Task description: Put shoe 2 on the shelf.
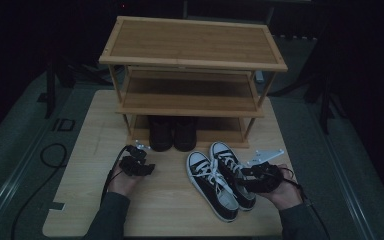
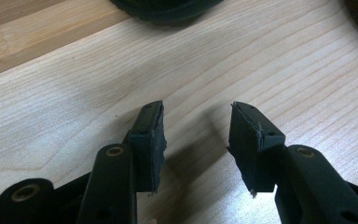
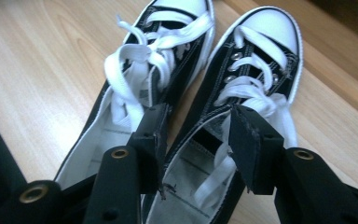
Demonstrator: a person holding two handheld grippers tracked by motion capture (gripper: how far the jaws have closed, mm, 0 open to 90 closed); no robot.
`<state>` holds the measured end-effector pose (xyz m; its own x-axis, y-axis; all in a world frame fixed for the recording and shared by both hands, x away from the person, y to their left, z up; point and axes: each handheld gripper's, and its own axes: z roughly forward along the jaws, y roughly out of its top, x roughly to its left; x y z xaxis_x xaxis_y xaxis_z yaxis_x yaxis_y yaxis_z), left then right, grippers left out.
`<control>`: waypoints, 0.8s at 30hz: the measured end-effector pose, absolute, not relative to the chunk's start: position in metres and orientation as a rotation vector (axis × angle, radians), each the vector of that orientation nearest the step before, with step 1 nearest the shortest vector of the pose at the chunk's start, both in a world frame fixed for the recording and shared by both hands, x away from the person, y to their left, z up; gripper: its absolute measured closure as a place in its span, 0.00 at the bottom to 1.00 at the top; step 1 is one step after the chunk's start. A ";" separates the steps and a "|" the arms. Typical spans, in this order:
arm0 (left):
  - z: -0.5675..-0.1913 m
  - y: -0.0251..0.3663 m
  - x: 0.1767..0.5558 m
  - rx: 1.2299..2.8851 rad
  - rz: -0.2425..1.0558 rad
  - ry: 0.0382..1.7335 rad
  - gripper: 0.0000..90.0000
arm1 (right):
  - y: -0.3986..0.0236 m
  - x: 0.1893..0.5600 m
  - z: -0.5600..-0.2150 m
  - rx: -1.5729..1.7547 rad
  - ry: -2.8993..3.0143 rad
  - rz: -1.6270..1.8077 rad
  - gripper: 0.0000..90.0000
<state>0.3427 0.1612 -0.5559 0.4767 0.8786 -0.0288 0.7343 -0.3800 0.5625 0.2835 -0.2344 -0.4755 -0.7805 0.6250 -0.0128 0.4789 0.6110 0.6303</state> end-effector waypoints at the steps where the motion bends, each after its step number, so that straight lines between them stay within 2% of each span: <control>1: -0.556 0.161 0.343 2.217 0.375 1.334 0.62 | -0.233 0.283 -0.476 0.914 2.613 0.915 0.64; 7: -0.555 0.162 0.343 2.210 0.377 1.337 0.62 | -0.231 0.287 -0.485 0.946 2.623 0.865 0.64; 11: -0.555 0.161 0.343 2.213 0.377 1.335 0.62 | -0.230 0.290 -0.490 0.962 2.631 0.861 0.61; 14: -0.555 0.161 0.343 2.211 0.377 1.336 0.62 | -0.223 0.292 -0.495 0.983 2.654 0.867 0.51; 17: -0.555 0.161 0.342 2.211 0.376 1.337 0.62 | -0.220 0.293 -0.497 0.987 2.662 0.861 0.48; 24: -0.555 0.161 0.343 2.214 0.375 1.334 0.62 | -0.212 0.294 -0.501 1.011 2.657 0.844 0.46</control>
<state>0.3427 0.1611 -0.5551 0.4756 0.8791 -0.0312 0.7341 -0.3771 0.5647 0.2944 -0.2124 -0.5008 -0.7537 0.6562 0.0352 0.5563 0.6086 0.5658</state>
